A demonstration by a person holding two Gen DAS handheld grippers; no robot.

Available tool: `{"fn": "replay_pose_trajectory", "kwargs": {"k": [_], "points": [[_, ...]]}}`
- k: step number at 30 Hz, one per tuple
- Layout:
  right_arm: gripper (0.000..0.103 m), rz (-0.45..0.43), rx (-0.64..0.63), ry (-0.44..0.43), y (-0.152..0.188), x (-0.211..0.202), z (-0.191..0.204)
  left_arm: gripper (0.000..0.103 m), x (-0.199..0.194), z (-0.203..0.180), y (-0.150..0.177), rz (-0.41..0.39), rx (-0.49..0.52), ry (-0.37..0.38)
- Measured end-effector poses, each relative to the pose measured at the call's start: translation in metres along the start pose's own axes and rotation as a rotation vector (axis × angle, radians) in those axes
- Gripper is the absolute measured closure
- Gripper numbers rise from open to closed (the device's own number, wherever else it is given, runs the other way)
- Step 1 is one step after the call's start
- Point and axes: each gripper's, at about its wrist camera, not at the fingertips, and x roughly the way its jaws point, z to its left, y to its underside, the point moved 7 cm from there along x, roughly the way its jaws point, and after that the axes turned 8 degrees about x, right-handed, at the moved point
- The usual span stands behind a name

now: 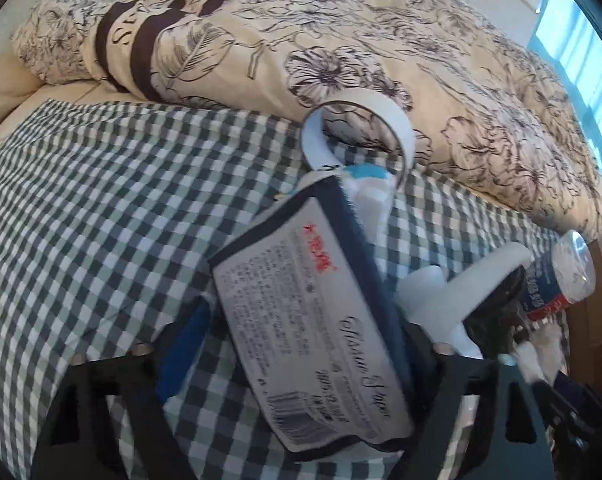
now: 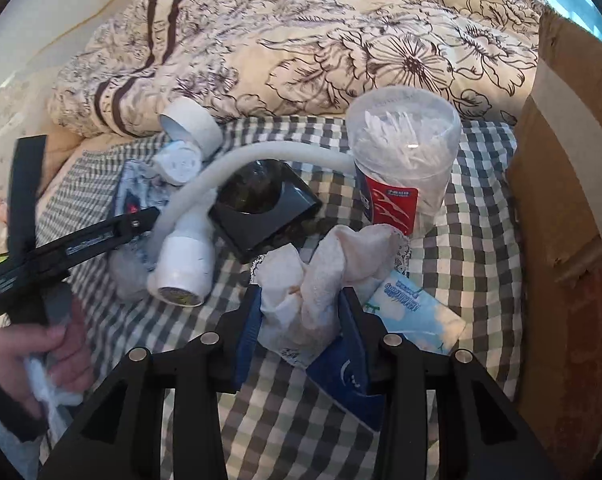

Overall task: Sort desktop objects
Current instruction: 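Grasp the blue-and-white tissue pack with the left gripper while the right gripper grasps the white lace cloth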

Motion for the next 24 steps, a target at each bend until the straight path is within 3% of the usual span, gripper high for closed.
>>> {"fn": "replay_pose_trajectory", "kwargs": {"k": [5, 7, 9, 12, 24], "points": [[0.064, 0.009, -0.01, 0.015, 0.0, 0.009, 0.002, 0.053, -0.004, 0.0, 0.002, -0.004, 0.014, 0.001], [0.07, 0.01, -0.009, 0.018, 0.001, 0.01, 0.002, 0.06, -0.006, 0.004, 0.003, -0.004, -0.007, 0.018], [0.084, 0.021, -0.014, 0.017, 0.003, 0.011, 0.004, 0.066, -0.01, 0.01, 0.004, -0.005, -0.026, 0.017], [0.089, 0.032, -0.018, -0.011, 0.007, 0.004, 0.008, 0.067, -0.018, 0.018, 0.008, -0.001, -0.05, 0.009], [0.089, -0.059, -0.04, -0.066, 0.009, -0.07, 0.024, 0.067, -0.1, 0.016, 0.0, -0.106, -0.039, -0.016]]}}
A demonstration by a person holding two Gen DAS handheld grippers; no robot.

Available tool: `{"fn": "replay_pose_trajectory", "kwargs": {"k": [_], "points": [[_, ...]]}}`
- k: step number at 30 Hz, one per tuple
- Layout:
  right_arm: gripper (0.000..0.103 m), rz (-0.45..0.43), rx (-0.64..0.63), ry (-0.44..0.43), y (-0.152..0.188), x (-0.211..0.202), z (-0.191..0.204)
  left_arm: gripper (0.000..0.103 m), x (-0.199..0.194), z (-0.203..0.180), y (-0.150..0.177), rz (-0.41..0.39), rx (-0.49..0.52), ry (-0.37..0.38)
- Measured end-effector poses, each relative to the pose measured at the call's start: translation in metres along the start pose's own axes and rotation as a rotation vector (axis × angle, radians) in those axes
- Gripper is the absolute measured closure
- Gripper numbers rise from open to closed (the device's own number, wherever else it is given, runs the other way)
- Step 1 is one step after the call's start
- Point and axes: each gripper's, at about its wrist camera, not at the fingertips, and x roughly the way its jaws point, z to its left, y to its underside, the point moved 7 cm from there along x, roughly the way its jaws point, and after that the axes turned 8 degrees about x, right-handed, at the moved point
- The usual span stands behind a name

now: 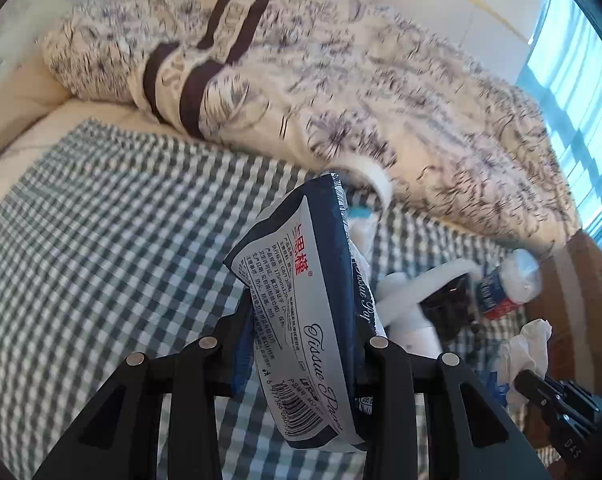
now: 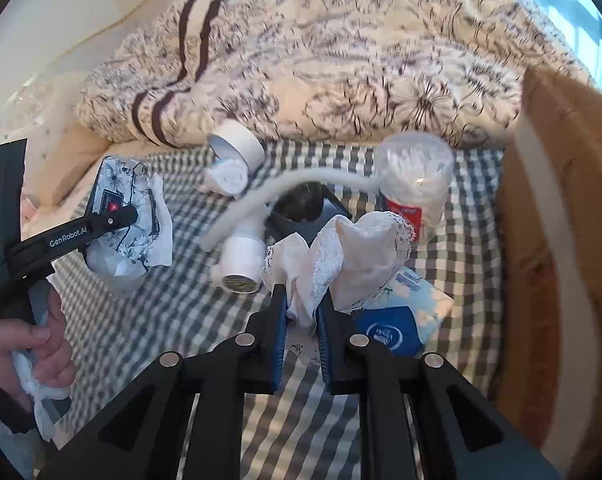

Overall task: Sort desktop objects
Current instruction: 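Grasp the blue-and-white tissue pack with the left gripper while the right gripper grasps the white lace cloth, then carry the tissue pack and lace cloth with both grippers over the cardboard box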

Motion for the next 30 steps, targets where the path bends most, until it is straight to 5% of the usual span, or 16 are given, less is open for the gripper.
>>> {"fn": "replay_pose_trajectory", "kwargs": {"k": [30], "points": [[0.09, -0.358, -0.053, -0.006, 0.008, -0.247, 0.037, 0.067, -0.262, -0.108, -0.013, -0.348, 0.215, 0.074]]}}
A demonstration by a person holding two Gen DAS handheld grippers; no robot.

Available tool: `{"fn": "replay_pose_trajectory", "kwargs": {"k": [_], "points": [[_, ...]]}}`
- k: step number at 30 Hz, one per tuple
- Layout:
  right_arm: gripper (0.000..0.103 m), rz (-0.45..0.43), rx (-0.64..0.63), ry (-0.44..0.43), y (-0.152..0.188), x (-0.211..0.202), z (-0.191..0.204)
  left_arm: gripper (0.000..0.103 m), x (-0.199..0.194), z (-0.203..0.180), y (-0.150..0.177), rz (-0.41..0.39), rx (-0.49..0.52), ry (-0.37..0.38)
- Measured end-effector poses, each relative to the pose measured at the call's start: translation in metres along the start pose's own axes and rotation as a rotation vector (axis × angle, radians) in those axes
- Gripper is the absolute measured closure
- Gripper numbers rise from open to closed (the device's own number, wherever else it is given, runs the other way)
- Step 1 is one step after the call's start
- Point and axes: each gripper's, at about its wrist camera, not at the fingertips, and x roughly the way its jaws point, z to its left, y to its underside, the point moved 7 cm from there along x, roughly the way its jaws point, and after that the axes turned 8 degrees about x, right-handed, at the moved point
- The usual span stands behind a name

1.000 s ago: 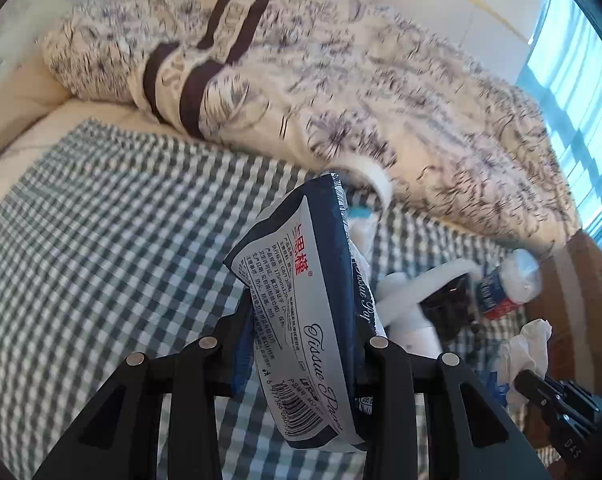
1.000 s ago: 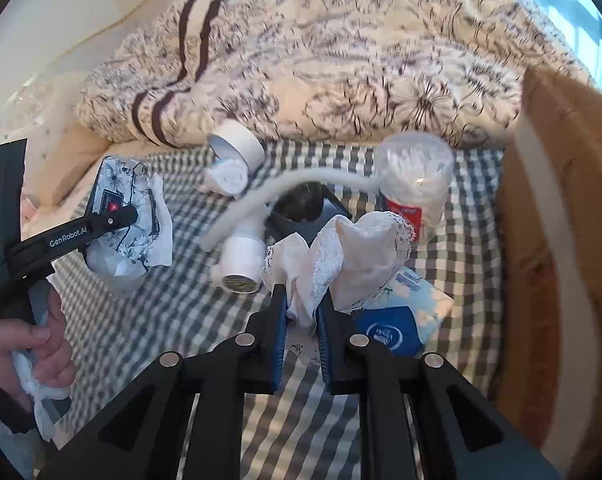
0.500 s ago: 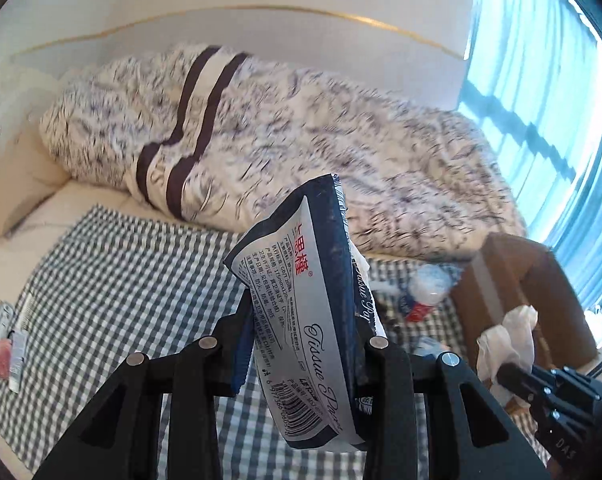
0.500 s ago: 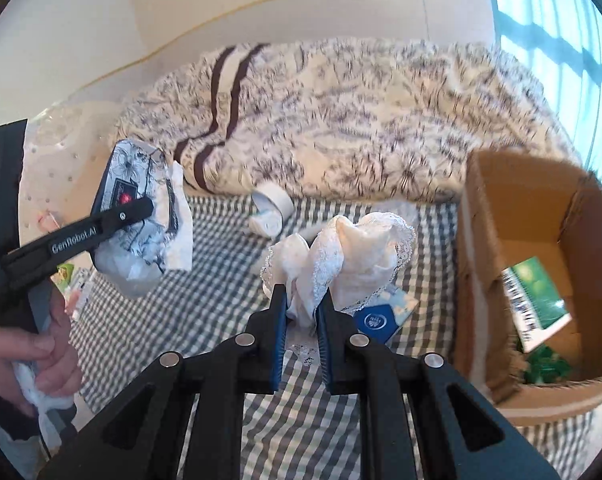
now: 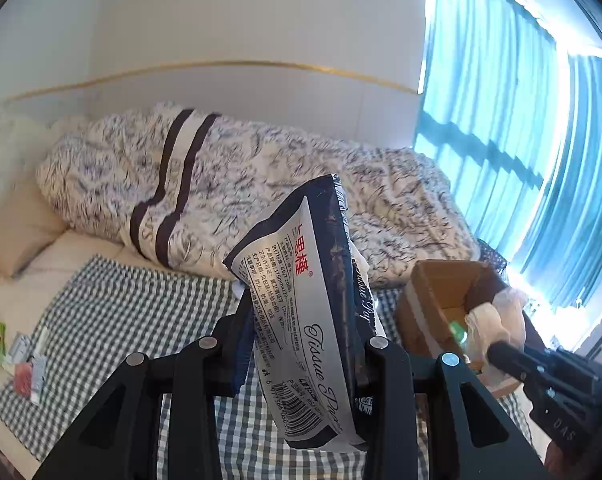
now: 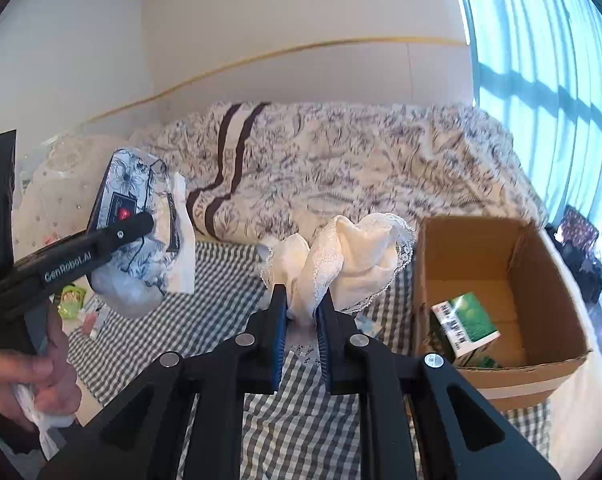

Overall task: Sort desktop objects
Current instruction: 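Carry the tissue pack and lace cloth with both grippers over the cardboard box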

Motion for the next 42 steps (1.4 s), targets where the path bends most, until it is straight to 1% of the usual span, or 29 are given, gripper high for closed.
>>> {"fn": "replay_pose_trajectory", "kwargs": {"k": [7, 12, 16, 20, 22, 26, 31, 38, 42], "points": [[0.09, -0.069, -0.003, 0.011, -0.015, -0.037, -0.001, 0.067, -0.036, -0.026, -0.018, -0.048, 0.032, 0.046], [0.09, -0.113, -0.005, 0.03, -0.023, -0.062, -0.003, 0.067, -0.057, -0.036, -0.03, -0.084, 0.044, 0.057], [0.09, -0.148, -0.011, 0.051, -0.033, -0.083, -0.007, 0.067, -0.065, -0.047, -0.039, -0.101, 0.055, 0.064], [0.09, -0.183, -0.024, 0.071, -0.042, -0.104, -0.015, 0.067, -0.07, -0.065, -0.048, -0.122, 0.074, 0.081], [0.09, -0.2, -0.037, 0.095, -0.046, -0.112, -0.022, 0.067, -0.07, -0.074, -0.051, -0.129, 0.079, 0.092], [0.09, -0.203, -0.02, 0.11, -0.048, -0.124, -0.038, 0.067, -0.064, -0.092, -0.056, -0.132, 0.096, 0.108], [0.09, -0.18, -0.017, 0.151, -0.047, -0.119, -0.067, 0.067, -0.046, -0.121, -0.055, -0.115, 0.115, 0.136], [0.09, -0.172, 0.042, 0.192, -0.047, -0.123, -0.118, 0.067, -0.022, -0.16, -0.053, -0.081, 0.133, 0.185], [0.09, -0.171, 0.085, 0.204, -0.05, -0.121, -0.147, 0.067, -0.008, -0.184, -0.053, -0.067, 0.161, 0.205]]}}
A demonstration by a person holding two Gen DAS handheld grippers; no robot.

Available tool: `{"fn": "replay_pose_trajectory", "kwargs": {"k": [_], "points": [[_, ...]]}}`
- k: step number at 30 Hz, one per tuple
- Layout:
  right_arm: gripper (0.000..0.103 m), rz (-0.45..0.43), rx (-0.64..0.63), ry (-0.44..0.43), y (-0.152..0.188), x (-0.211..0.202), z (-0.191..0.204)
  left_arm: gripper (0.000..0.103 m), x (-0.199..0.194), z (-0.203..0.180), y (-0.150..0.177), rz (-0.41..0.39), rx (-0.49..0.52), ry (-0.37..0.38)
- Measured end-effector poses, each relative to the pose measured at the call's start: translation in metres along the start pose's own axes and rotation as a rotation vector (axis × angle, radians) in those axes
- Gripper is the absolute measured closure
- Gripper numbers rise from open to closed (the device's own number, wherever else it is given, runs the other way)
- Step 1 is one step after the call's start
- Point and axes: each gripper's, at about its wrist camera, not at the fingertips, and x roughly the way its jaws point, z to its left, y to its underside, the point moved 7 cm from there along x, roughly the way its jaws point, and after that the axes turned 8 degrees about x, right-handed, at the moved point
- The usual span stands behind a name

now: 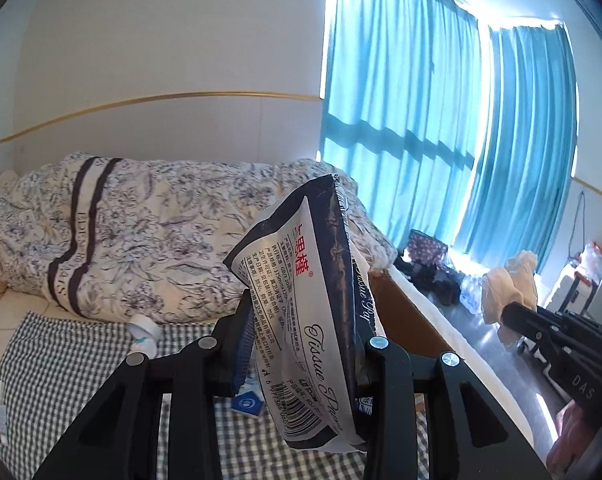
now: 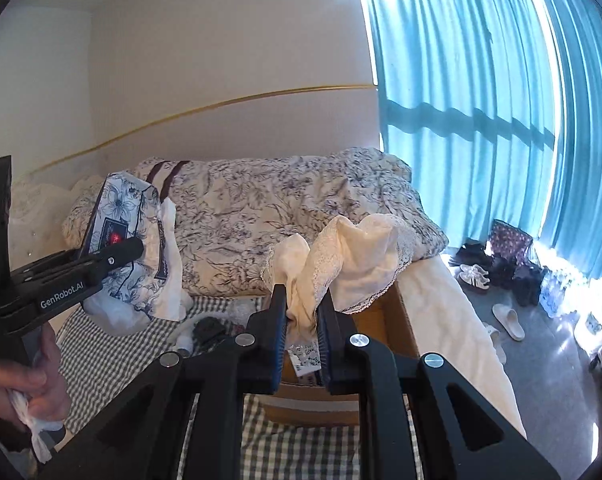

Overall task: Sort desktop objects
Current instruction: 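Carry the tissue pack and lace cloth with both grippers over the cardboard box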

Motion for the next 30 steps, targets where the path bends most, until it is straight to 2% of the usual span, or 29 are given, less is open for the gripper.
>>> {"fn": "replay_pose_trajectory", "kwargs": {"k": [7, 14, 30], "points": [[0.09, 0.015, 0.021, 0.027, -0.005, 0.02, -0.035, 0.067, 0.032, -0.033, -0.005, 0.023, 0.028, 0.036], [0.09, 0.054, 0.039, 0.035, 0.0, 0.048, -0.06, 0.067, 0.07, -0.057, 0.005, 0.07, 0.058, 0.072], [0.09, 0.179, 0.006, 0.047, 0.038, 0.138, -0.085, 0.067, 0.181, -0.068, 0.037, 0.202, 0.063, 0.122]]}}
